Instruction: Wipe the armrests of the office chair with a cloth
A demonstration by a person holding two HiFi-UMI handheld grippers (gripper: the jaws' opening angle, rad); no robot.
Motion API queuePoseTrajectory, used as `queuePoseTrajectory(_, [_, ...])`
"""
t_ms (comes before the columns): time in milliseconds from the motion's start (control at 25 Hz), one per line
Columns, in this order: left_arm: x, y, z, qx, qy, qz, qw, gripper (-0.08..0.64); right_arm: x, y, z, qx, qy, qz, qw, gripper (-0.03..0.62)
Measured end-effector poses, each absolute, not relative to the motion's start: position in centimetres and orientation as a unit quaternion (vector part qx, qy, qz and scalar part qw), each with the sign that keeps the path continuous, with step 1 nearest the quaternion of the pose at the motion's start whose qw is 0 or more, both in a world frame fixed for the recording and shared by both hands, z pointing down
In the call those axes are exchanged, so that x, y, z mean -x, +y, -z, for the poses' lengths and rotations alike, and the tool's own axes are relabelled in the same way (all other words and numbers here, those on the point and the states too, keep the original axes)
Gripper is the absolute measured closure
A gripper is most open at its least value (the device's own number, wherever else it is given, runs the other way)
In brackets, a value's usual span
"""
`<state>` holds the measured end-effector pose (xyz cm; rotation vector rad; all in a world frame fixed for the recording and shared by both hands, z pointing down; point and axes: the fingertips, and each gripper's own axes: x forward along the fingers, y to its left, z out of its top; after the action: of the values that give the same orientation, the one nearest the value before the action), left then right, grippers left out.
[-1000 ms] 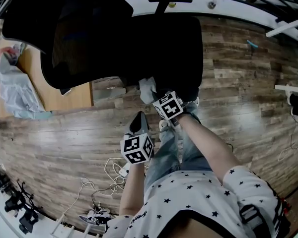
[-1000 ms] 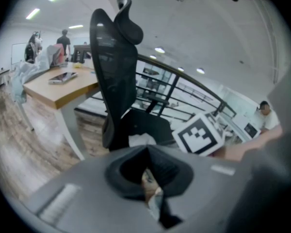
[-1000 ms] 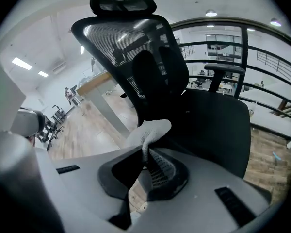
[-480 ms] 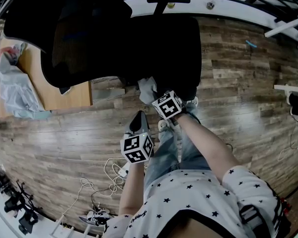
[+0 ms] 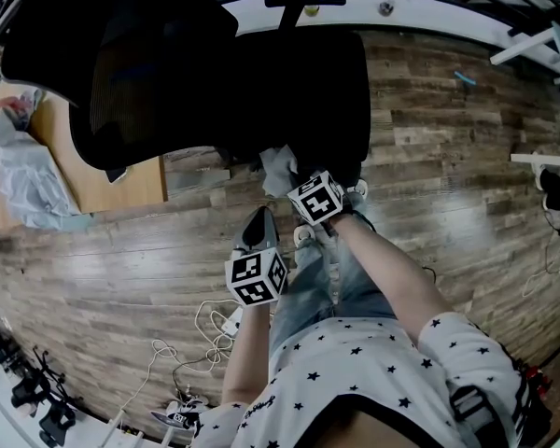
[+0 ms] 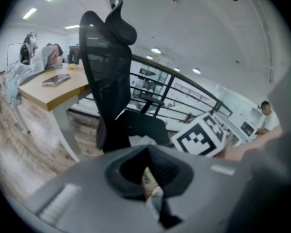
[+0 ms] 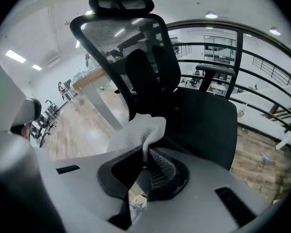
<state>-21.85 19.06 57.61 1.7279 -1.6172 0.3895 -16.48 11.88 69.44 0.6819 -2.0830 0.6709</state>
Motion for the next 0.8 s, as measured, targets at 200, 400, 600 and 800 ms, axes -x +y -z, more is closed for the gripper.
queuePoseTrajectory(200, [21.1, 18.7, -57.4, -0.677, -0.624, -0.152, 0.36, 0.555, 15.0, 11.7, -69.4, -0.28, -0.824, -0.267, 0.414, 0.565])
queuePoseTrajectory(400, [20.1, 18.5, -57.4, -0.682, -0.618, -0.152, 0.36, 0.555, 13.7, 11.6, -69.4, -0.288, -0.821, -0.266, 0.416, 0.565])
queuePoseTrajectory(600, [19.2, 18.3, -57.3, -0.687, -0.613, -0.154, 0.358, 0.555, 12.2, 11.5, -69.3, -0.295, -0.816, -0.267, 0.419, 0.565])
queuePoseTrajectory(800, [18.6, 18.0, -57.2, -0.692, -0.607, -0.157, 0.357, 0.555, 10.9, 11.4, -69.3, -0.303, -0.812, -0.266, 0.422, 0.565])
